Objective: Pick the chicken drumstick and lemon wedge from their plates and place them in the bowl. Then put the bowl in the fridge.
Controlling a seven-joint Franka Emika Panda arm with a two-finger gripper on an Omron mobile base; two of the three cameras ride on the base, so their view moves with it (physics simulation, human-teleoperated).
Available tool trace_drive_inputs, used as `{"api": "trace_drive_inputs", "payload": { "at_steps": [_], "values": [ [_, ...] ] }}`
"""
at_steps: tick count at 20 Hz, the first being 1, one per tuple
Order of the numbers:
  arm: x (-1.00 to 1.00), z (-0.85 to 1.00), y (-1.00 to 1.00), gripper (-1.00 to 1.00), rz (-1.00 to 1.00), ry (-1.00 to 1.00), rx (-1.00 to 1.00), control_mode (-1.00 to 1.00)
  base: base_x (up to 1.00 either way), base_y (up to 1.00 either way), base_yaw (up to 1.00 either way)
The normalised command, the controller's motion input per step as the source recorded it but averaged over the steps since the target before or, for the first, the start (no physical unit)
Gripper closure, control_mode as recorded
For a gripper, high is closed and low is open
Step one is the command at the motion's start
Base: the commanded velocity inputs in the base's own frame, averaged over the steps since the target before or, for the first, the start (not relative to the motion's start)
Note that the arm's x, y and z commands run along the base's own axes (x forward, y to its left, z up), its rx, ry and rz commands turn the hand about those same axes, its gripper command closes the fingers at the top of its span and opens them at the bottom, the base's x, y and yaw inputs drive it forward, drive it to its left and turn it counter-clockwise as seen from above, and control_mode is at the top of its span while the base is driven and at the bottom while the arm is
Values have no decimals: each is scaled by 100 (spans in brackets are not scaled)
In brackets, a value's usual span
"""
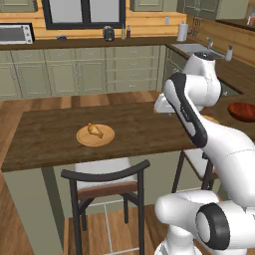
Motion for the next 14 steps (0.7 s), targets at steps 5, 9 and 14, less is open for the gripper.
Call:
{"api": "trace_drive_inputs", "payload": {
  "at_steps": [5, 9, 14],
  "values": [
    [31, -30, 50, -100, 0, -9, -14, -100, 0, 0, 0],
    [88, -28, 100, -100, 0, -16, -19, -100, 0, 0, 0],
    [100, -24, 100, -100, 2, -17, -11, -100, 0, 0, 0]
  ]
}}
